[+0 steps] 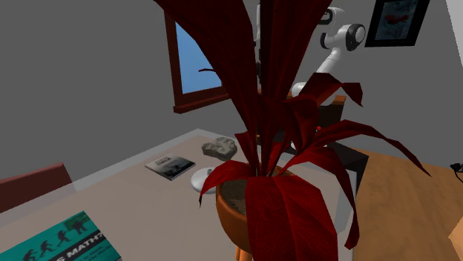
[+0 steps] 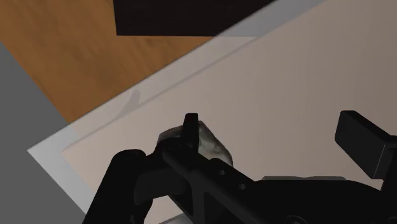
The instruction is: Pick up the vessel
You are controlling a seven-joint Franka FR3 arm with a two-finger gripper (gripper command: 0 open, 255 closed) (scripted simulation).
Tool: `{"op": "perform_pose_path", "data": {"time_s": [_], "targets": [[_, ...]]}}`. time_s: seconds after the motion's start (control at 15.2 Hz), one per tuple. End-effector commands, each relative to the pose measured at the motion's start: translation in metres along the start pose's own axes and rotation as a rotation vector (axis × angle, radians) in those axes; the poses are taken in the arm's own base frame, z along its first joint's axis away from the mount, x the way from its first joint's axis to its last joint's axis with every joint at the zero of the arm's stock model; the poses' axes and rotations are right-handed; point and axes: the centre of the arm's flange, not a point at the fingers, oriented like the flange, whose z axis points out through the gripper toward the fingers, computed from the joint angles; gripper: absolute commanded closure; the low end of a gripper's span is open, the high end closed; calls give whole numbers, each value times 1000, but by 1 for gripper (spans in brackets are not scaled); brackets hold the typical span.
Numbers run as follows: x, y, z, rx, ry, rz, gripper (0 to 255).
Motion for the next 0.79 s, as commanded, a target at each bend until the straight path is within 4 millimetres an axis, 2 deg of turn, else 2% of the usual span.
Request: {"op": "perform_pose_path", "data": {"time_s": [0.0, 0.73], "targets": [[0, 0, 0, 0, 0, 0, 0], [113, -50, 72, -32, 31, 15, 0]]}}
